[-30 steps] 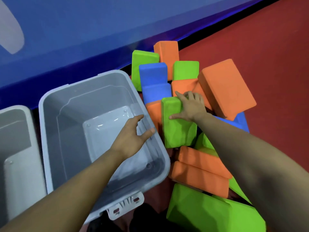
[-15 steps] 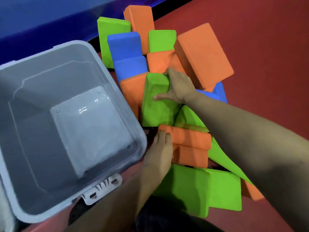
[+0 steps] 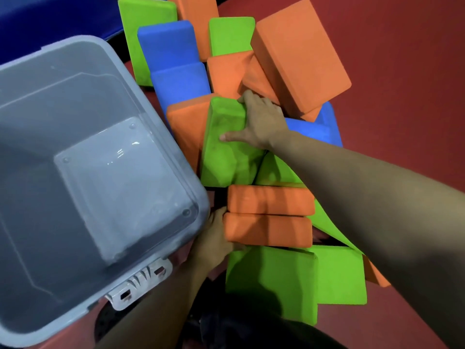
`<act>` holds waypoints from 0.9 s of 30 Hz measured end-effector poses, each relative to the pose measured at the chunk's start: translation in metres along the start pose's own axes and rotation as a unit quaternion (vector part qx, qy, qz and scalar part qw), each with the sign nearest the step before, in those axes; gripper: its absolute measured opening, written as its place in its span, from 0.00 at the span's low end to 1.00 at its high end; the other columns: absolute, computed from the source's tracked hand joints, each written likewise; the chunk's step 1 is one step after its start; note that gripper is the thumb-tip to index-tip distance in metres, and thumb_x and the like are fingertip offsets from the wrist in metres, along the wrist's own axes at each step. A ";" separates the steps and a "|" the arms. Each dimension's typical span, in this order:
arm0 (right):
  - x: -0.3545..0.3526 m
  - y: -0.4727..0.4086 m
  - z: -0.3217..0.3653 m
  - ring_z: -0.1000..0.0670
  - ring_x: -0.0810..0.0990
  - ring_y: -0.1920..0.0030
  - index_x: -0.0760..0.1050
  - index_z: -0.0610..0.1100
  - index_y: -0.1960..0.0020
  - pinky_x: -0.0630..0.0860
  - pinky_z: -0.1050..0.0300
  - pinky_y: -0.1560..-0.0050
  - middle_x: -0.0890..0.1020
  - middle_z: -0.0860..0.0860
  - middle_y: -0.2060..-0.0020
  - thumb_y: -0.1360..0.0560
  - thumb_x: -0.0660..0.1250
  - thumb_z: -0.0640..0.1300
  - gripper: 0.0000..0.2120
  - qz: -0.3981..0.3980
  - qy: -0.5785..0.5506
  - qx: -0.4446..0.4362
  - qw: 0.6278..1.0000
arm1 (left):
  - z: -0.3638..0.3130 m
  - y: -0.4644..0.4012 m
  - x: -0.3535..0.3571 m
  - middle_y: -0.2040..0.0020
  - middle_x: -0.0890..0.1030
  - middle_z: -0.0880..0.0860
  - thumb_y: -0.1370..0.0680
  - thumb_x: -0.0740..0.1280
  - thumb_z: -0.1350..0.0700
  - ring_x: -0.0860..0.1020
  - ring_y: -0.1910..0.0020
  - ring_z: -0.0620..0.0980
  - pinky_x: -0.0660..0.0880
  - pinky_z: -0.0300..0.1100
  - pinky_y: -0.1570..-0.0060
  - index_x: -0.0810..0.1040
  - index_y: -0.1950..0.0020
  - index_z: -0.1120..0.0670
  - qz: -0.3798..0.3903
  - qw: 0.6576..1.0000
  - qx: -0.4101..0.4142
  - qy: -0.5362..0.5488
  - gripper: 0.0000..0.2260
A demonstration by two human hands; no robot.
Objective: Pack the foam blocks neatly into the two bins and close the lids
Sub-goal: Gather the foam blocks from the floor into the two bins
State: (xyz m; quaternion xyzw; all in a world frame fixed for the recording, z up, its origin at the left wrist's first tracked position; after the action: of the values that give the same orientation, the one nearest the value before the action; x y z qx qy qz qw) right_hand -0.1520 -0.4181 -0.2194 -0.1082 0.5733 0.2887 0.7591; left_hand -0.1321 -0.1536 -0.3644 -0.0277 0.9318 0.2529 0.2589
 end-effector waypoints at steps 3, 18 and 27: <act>0.008 0.009 0.007 0.42 0.72 0.35 0.66 0.47 0.35 0.68 0.41 0.37 0.75 0.48 0.38 0.42 0.72 0.77 0.48 0.005 0.017 0.004 1.000 | -0.003 0.021 0.000 0.36 0.77 0.43 0.40 0.79 0.38 0.76 0.37 0.45 0.75 0.47 0.41 0.70 0.30 0.40 0.005 1.000 -0.003 -0.016 0.40; -0.121 0.159 0.008 0.41 0.72 0.37 0.69 0.45 0.32 0.69 0.45 0.37 0.74 0.45 0.40 0.40 0.74 0.74 0.48 -0.290 -0.111 0.225 0.924 | -0.031 0.024 0.009 0.37 0.69 0.51 0.32 0.77 0.47 0.75 0.38 0.56 0.75 0.54 0.41 0.61 0.28 0.47 0.020 0.986 0.055 -0.157 0.37; -0.141 0.187 0.003 0.41 0.72 0.35 0.65 0.46 0.31 0.68 0.42 0.37 0.74 0.48 0.38 0.39 0.74 0.73 0.47 -0.324 -0.135 0.238 0.905 | -0.082 0.041 -0.010 0.39 0.76 0.49 0.33 0.72 0.38 0.77 0.37 0.52 0.76 0.51 0.42 0.67 0.35 0.50 0.027 0.975 0.150 -0.160 0.32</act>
State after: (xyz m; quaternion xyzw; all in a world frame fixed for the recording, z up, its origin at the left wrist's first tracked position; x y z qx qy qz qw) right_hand -0.2798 -0.3098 -0.0558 -0.0641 0.4507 -0.1070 0.8839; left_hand -0.1691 -0.1585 -0.2804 0.0778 0.9059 0.1183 0.3991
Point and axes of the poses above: each hand's wrist, its own y-axis away from the middle knuckle, its own x-axis out of the palm, z = x × y, the point moved 10 cm from there along -y, towards the middle knuckle
